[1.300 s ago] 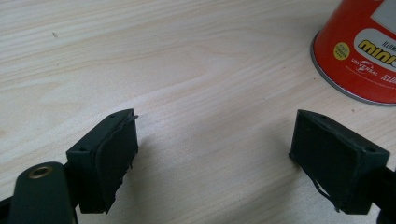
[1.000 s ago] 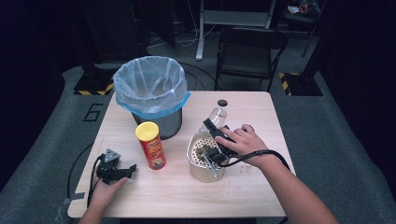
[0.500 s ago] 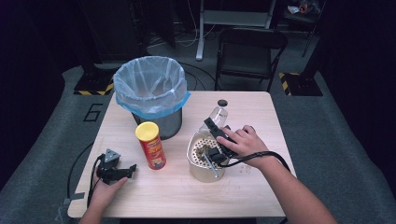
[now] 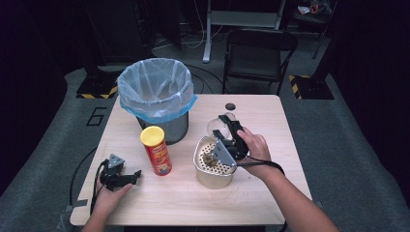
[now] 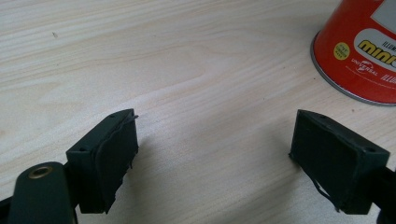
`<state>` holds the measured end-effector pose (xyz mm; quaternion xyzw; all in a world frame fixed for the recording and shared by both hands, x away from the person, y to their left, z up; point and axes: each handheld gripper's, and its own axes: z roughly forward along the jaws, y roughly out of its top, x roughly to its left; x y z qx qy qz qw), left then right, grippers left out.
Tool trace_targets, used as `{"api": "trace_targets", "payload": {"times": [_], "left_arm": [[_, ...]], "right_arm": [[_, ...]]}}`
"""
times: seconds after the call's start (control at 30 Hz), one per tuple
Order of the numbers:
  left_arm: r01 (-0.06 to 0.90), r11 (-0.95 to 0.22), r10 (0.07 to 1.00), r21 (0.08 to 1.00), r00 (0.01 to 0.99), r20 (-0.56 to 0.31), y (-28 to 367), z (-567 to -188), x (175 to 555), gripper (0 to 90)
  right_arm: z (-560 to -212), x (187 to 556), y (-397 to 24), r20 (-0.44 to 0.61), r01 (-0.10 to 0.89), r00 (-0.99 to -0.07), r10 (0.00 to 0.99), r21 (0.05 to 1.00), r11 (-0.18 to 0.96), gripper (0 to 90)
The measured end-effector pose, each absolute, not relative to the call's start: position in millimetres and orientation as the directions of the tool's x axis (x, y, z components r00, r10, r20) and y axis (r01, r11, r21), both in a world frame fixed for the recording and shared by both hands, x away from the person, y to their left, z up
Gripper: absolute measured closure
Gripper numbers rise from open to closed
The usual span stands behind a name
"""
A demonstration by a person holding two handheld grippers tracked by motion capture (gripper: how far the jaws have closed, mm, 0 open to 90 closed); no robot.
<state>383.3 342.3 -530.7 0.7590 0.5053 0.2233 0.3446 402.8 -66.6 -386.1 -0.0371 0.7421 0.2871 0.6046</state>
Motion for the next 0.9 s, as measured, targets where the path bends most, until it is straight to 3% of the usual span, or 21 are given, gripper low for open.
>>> {"api": "trace_targets", "payload": {"times": [0.03,0.07,0.1,0.17,0.23,0.33,0.37,0.43,0.47,0.57,0.6,0.63,0.9], "left_arm": [[0.612,-0.253,0.921,0.749,0.39,-0.008,342,-531,383,14.5],[0.612,-0.253,0.921,0.749,0.39,-0.008,342,-531,383,14.5],[0.613,-0.252,0.921,0.749,0.39,-0.009,342,-531,383,14.5],[0.612,-0.253,0.921,0.749,0.39,-0.007,342,-531,383,14.5],[0.612,-0.253,0.921,0.749,0.39,-0.007,342,-531,383,14.5],[0.612,-0.253,0.921,0.749,0.39,-0.008,342,-531,383,14.5],[0.612,-0.254,0.921,0.749,0.39,-0.007,342,-531,383,14.5],[0.612,-0.253,0.921,0.749,0.39,-0.007,342,-531,383,14.5],[0.613,-0.253,0.921,0.749,0.39,-0.008,342,-531,383,14.5],[0.612,-0.253,0.921,0.749,0.39,-0.007,342,-531,383,14.5],[0.612,-0.253,0.921,0.749,0.39,-0.007,342,-531,383,14.5],[0.612,-0.254,0.921,0.749,0.39,-0.007,342,-531,383,14.5],[0.612,-0.253,0.921,0.749,0.39,-0.008,342,-531,383,14.5]], "right_arm": [[-380,406,-70,-0.874,-0.38,-0.32,0.365,0.472,0.795,35.2],[-380,406,-70,-0.874,-0.38,-0.32,0.365,0.472,0.795,35.2],[-374,408,-73,-0.824,-0.355,-0.367,0.432,0.553,0.753,35.2],[-370,410,-74,-0.797,-0.348,-0.386,0.464,0.592,0.728,35.2],[-363,413,-80,-0.691,-0.303,-0.458,0.559,0.713,0.632,35.2],[-359,415,-83,-0.615,-0.27,-0.504,0.607,0.779,0.566,35.2],[-357,416,-85,-0.528,-0.224,-0.551,0.646,0.839,0.496,35.2],[-356,417,-86,-0.482,-0.2,-0.575,0.661,0.866,0.458,35.2],[-353,419,-89,-0.367,-0.142,-0.635,0.68,0.92,0.365,35.2],[-350,420,-92,-0.175,-0.026,-0.696,0.696,0.975,0.22,34.9],[-350,420,-92,-0.175,-0.026,-0.696,0.696,0.975,0.22,34.9],[-349,422,-95,-0.068,0.039,-0.727,0.683,0.989,0.14,34.7],[-350,426,-100,0.08,0.16,-0.745,0.663,0.985,0.061,33.6]]}}
